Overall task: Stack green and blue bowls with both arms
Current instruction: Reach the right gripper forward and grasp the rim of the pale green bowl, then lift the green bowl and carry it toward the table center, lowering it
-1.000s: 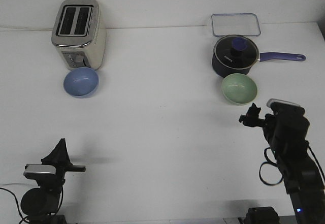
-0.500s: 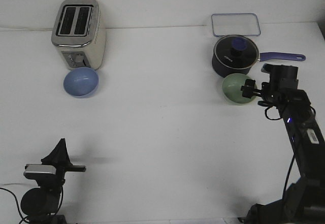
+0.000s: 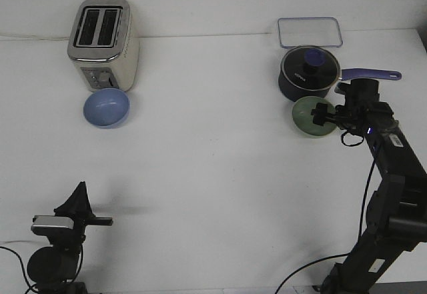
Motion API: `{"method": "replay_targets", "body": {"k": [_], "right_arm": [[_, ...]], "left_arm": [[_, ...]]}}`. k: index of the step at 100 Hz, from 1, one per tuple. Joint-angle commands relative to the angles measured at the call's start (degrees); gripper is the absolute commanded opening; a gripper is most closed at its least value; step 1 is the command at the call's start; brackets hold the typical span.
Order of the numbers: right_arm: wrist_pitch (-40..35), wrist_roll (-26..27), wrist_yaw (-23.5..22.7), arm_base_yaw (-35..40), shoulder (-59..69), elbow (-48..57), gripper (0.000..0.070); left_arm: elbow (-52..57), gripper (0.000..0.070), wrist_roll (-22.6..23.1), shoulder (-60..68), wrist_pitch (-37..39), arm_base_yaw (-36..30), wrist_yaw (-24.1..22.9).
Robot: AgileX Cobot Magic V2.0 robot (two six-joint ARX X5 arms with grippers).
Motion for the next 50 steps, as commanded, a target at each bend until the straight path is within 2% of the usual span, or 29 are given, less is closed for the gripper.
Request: {"method": "replay_targets", "body": {"k": [1, 4, 6, 14, 16, 50], "right_arm": [[0.46, -0.46, -0.55, -0.02, 1.88, 1.31, 0.0447], [0.46, -0.46, -0.79, -0.02, 2.16, 1.31, 0.0413], [0.48, -0.48, -1.25, -0.02, 2.36, 1.31, 0.0366], [0.52, -0.92, -2.05, -0.02, 2.38, 1.31, 0.0058], [0.66, -1.2, -2.54, -0.02, 2.38, 1.31, 0.0], [-1.09, -2.08, -6.08, -0.74, -3.74, 1.62, 0.0]], "left_arm": [[-0.98, 0.0015, -0.09, -0.07, 0.57, -0.04, 0.11], [-0.98, 0.0015, -0.09, -0.07, 0.52, -0.04, 0.11], [-0.98, 0.0015, -0.09, -0.07, 0.55, -0.04, 0.11], [-0.98, 0.0015, -0.09, -0.07, 0.55, -0.04, 0.11], [-0.98, 0.0015, -0.09, -0.07, 0.57, -0.04, 0.11], [-0.98, 0.0015, -0.09, -0.07, 0.55, -0.04, 0.11]]}}
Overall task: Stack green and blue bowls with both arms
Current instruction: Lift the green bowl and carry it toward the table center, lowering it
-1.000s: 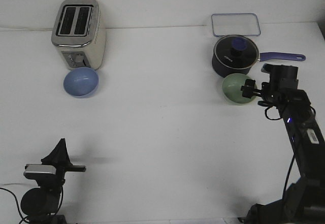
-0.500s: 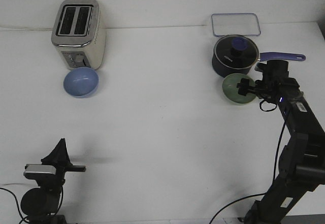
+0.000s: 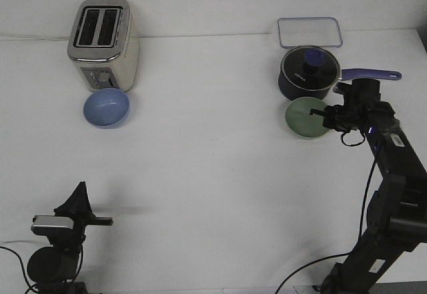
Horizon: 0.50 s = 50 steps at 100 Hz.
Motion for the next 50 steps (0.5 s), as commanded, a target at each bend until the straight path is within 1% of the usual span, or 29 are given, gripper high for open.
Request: {"method": "replay_targets", "body": {"k": [1, 8, 23, 33, 44, 50], "right_arm": [[-0.02, -0.81, -0.46, -0.31, -3.56, 1.18, 0.0], [-0.85, -0.83, -0.94, -0.33, -7.23, 1.18, 0.0], [-3.08, -0.35, -6.25, -0.33, -16.41, 1.18, 0.0], [-5.46, 0.04, -8.37, -0.04, -22.32, 1.14, 0.0], [-8.96, 0.02, -8.74, 2.71, -28.41, -0.24, 0.0], [-9.51, 0.02, -8.74, 4.9, -31.08, -2.01, 0.0]], "left_arm": [[-0.98, 0.0015, -0.09, -0.04, 0.52, -0.04, 0.11], [-0.98, 0.0015, -0.09, -0.04, 0.52, -0.04, 0.11], [-0.98, 0.0015, -0.09, -0.04, 0.52, -0.04, 0.11], [-0.98, 0.0015, -0.09, -0.04, 0.52, -0.04, 0.11], [-0.98, 0.0015, -0.09, -0.04, 0.52, -0.04, 0.11], [-0.98, 0.0015, -0.09, -0.04, 0.52, -0.04, 0.11]]}}
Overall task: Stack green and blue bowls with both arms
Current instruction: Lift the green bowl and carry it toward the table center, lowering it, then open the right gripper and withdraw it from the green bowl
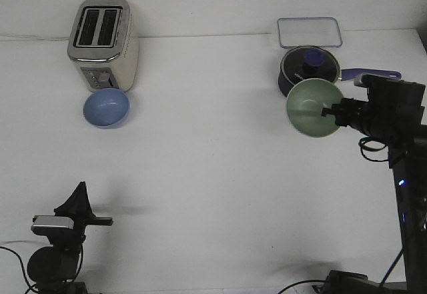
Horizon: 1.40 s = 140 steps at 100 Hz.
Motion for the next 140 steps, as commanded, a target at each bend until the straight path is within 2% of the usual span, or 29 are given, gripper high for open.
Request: {"method": "replay_targets", "body": {"k": [1, 21, 49, 65, 89, 106, 110, 119, 124, 135, 140], "right_arm": [[-0.55, 0.26, -0.48, 2.58, -2.27, -1.4, 0.0], [1.42, 4.5, -0.2, 13.9, -11.15, -13.44, 0.0], [12.15, 12.04, 0.98, 31.15, -12.31, -29.66, 0.0], [15.65, 13.49, 2.69, 38.66, -7.67, -30.56, 0.0], [17.42, 13.14, 4.57, 44.39, 1.86, -30.56, 0.0], [18.21, 12.68, 5.07, 46.07, 6.05, -30.56, 0.0001], [18.16, 12.39, 5.09, 46.38, 6.32, -30.56, 0.0037], [18.12, 11.89, 5.07, 46.62, 6.4, -30.53, 0.0234], [17.99, 11.82, 4.92, 46.62, 6.38, -30.4, 0.0299], [17.92, 10.16, 5.01, 45.55, 4.66, -29.97, 0.033], [17.81, 9.4, 5.16, 44.65, 3.13, -29.53, 0.0331]], "left_arm": [[-0.98, 0.0015, -0.09, -0.07, 0.55, -0.04, 0.11], [-0.98, 0.0015, -0.09, -0.07, 0.55, -0.04, 0.11], [-0.98, 0.0015, -0.09, -0.07, 0.57, -0.04, 0.11], [-0.98, 0.0015, -0.09, -0.07, 0.55, -0.04, 0.11], [-0.98, 0.0015, -0.2, -0.07, 0.59, -0.04, 0.11], [-0.98, 0.0015, -3.34, -0.07, 0.59, -0.04, 0.11], [-0.98, 0.0015, -3.87, -0.07, 0.61, -0.04, 0.11], [-0.98, 0.0015, -5.31, -0.07, 0.52, -0.04, 0.11], [-0.98, 0.0015, -5.57, -0.07, 0.26, -0.04, 0.11], [-0.94, 0.0011, -6.03, -0.07, 0.87, -0.04, 0.11], [-0.72, 0.0011, -8.52, -0.07, 1.27, -0.04, 0.11]]}}
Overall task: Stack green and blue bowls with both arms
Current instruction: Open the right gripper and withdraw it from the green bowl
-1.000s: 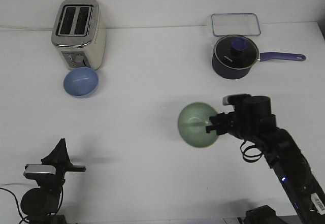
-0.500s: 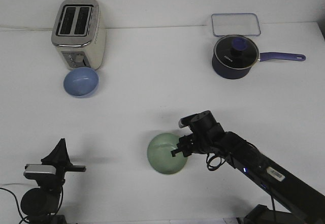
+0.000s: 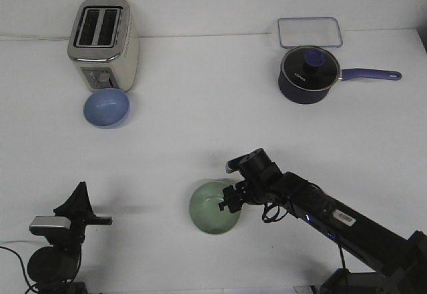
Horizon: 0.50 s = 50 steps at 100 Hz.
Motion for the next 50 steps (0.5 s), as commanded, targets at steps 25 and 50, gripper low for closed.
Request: {"method": "replay_targets", "body": {"k": [25, 50], "right_arm": [[1.33, -7.37, 0.44, -10.86, -14.58, 5.62, 0.033], [4.35, -12.98, -0.04, -27.04, -24.26, 4.37, 0.0329]], "left_arm": [[1.62, 0.0012, -14.62, 0.0, 1.64, -0.04, 0.09], [12.04, 0.0012, -19.3, 10.78, -3.78, 0.02, -0.37]]}}
